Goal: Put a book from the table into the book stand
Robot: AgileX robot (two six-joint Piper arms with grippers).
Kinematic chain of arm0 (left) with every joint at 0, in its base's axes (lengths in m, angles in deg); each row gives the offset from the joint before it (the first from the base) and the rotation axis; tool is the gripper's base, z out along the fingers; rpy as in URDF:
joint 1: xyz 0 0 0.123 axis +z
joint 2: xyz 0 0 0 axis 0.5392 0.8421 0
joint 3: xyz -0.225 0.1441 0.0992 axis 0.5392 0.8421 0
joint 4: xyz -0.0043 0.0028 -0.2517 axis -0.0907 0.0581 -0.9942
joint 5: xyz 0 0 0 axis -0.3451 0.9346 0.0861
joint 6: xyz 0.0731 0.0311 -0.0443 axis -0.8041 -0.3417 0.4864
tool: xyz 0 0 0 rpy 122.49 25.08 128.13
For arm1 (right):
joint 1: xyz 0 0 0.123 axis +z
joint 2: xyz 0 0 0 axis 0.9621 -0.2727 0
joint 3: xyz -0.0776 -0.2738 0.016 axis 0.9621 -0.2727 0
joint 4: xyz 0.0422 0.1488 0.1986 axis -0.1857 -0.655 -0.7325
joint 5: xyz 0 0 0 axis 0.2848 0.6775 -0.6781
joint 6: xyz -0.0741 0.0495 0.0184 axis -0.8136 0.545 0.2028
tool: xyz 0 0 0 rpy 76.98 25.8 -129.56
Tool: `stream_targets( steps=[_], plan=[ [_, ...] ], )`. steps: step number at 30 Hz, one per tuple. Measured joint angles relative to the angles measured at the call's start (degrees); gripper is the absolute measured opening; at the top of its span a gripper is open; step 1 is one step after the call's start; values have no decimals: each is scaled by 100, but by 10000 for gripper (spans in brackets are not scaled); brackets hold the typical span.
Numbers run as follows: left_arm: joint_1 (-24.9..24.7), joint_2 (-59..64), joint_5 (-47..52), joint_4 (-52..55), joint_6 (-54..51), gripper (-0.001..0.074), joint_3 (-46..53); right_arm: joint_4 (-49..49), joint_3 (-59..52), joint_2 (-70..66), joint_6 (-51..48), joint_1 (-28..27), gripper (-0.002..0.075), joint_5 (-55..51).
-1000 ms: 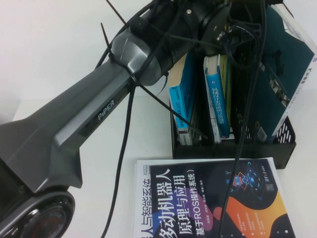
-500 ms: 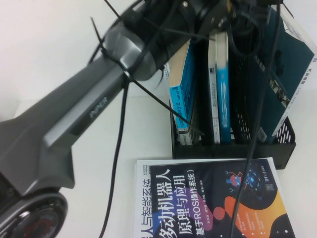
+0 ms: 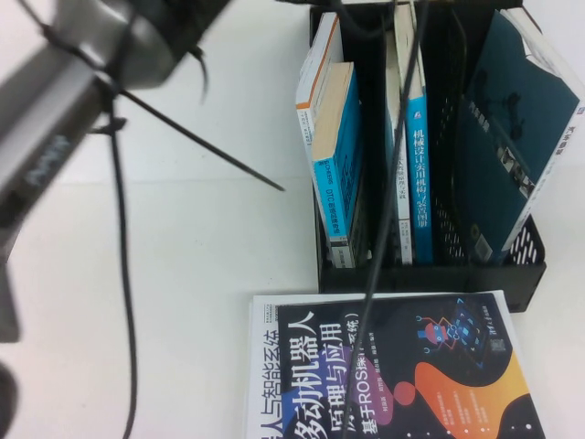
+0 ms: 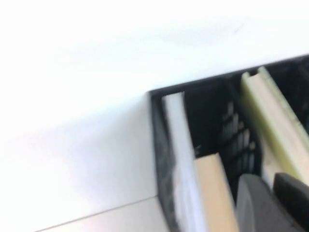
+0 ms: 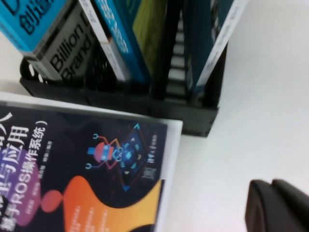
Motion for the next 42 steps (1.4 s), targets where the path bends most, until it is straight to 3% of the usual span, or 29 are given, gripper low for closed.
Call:
stream_targets(
  steps=[10,14,20,25,31,36,42],
  plan=[
    [0,-748,507,-410,-809,2,309,519,-1948,2408,-827,0,8,601],
    [0,-1403,23,-871,-1045,1,1267,530,-2881,3214,-525,0,8,1371],
    [0,-2490,-1254,-1920,-2077,1,3470,606,-4012,3953,62,0,8,2077],
    [0,-3027,-2474,-2603,-2539,1,5247,656,-4297,4077,243,0,8,2310],
    [0,-3496,-4008,-3158,-3614,0,6643,595,-4297,4077,582,0,8,2332],
    [0,-3736,-4342,-3219,-4595,0,7055,587,-4297,4077,619,0,8,2332],
    [0,-3768,-4431,-3219,-4971,-1,7081,587,-4297,4077,638,0,8,2332]
  ],
)
